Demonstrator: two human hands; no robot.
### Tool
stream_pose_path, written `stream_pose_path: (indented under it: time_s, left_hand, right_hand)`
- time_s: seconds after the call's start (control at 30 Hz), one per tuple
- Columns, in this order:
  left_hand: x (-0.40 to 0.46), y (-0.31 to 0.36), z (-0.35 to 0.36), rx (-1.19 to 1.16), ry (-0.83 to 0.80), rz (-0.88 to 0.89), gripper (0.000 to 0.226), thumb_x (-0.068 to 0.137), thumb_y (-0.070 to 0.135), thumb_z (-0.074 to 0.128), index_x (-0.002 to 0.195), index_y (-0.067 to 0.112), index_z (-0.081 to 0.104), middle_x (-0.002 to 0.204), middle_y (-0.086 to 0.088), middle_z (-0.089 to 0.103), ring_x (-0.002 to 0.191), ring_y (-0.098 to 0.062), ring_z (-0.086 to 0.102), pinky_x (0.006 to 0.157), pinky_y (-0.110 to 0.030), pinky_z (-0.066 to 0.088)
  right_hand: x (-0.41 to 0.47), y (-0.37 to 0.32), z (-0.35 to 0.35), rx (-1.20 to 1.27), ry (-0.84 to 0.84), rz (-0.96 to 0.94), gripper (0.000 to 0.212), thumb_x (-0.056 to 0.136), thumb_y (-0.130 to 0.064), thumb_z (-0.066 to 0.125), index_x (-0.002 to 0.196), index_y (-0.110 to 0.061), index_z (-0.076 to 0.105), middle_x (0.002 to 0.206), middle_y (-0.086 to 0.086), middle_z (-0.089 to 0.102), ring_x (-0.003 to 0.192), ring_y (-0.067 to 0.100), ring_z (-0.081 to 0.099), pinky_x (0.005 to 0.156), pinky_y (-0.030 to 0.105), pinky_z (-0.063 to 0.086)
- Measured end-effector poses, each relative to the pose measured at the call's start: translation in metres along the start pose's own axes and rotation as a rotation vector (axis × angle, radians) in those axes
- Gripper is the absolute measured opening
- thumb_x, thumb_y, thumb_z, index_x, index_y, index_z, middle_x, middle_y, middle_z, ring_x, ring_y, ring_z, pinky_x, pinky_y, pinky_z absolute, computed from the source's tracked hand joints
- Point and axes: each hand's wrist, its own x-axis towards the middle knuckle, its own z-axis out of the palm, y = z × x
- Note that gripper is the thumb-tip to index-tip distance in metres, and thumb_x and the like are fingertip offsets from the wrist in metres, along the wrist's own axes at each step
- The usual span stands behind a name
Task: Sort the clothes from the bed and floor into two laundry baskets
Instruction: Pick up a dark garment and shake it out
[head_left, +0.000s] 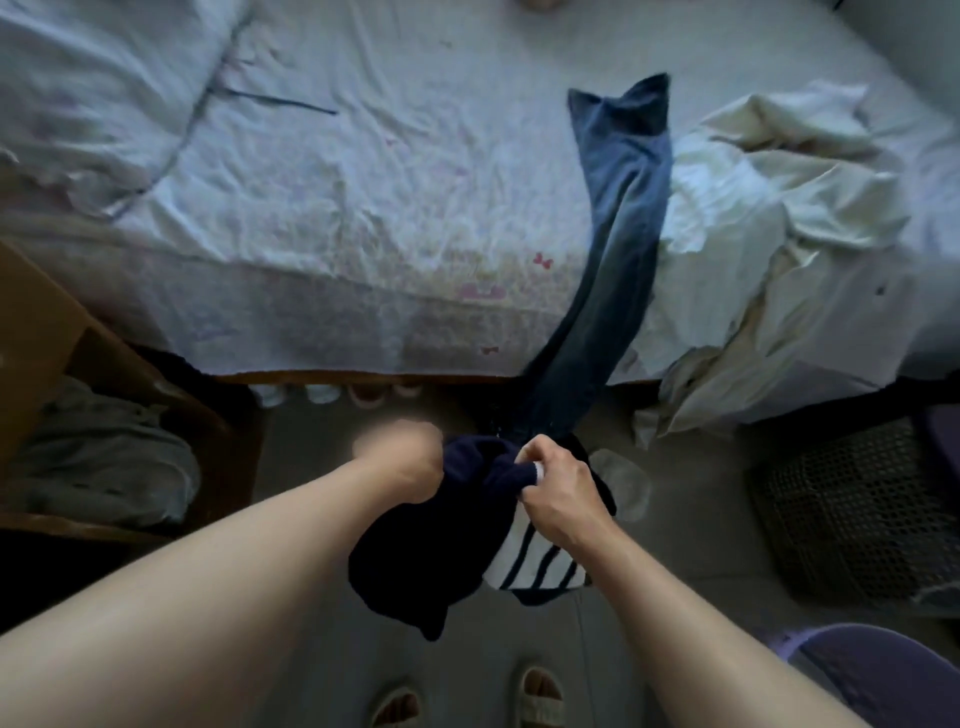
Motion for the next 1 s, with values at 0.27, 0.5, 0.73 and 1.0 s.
stream_pose_path:
  time_s: [0.27,0.5,0.73,1.0]
  left_hand:
    - [-0.060,0.057,-0.093,0.063,0.097,0.176,0.035,0.088,0.018,0.049,0.120,0.025,0.061,0.128,-0.007,0.059,0.118,-0.029,0.057,0.090,-0.033,0.046]
    - [-0.115,0.128,-0.154,0.125,0.142,0.352,0.036,0.082,0.015,0.049,0.114,0.016,0.065,0.118,-0.013,0.064,0.108,-0.033,0.061,0.090,-0.038,0.052]
    - [-0.165,0.212,-0.187,0.269,0.210,0.551,0.031,0.085,0.013,0.048,0.112,0.010,0.063,0.117,-0.012,0.062,0.108,-0.032,0.061,0.084,-0.035,0.051]
    - [-0.237,0.325,-0.205,0.395,0.254,0.698,0.032,0.089,0.011,0.047,0.115,0.005,0.063,0.116,-0.013,0.063,0.106,-0.030,0.061,0.083,-0.032,0.049]
  right_hand:
    - [-0.070,-0.036,-0.094,0.134,0.184,-0.015,0.025,0.072,-0.006,0.067,0.082,-0.029,0.063,0.100,0.001,0.069,0.097,0.017,0.062,0.075,0.023,0.047]
    - [-0.136,-0.034,-0.182,0.194,0.336,-0.019,0.026,0.066,-0.008,0.076,0.089,-0.020,0.071,0.094,0.001,0.069,0.088,0.013,0.062,0.073,0.021,0.046]
    - [-0.189,-0.013,-0.261,0.180,0.434,-0.067,0.031,0.063,-0.006,0.078,0.091,-0.017,0.069,0.089,0.001,0.065,0.085,0.015,0.061,0.071,0.021,0.044]
    - [-0.264,0.041,-0.352,0.145,0.601,-0.012,0.022,0.065,-0.010,0.079,0.081,-0.021,0.070,0.083,-0.002,0.066,0.079,0.012,0.061,0.060,0.018,0.042]
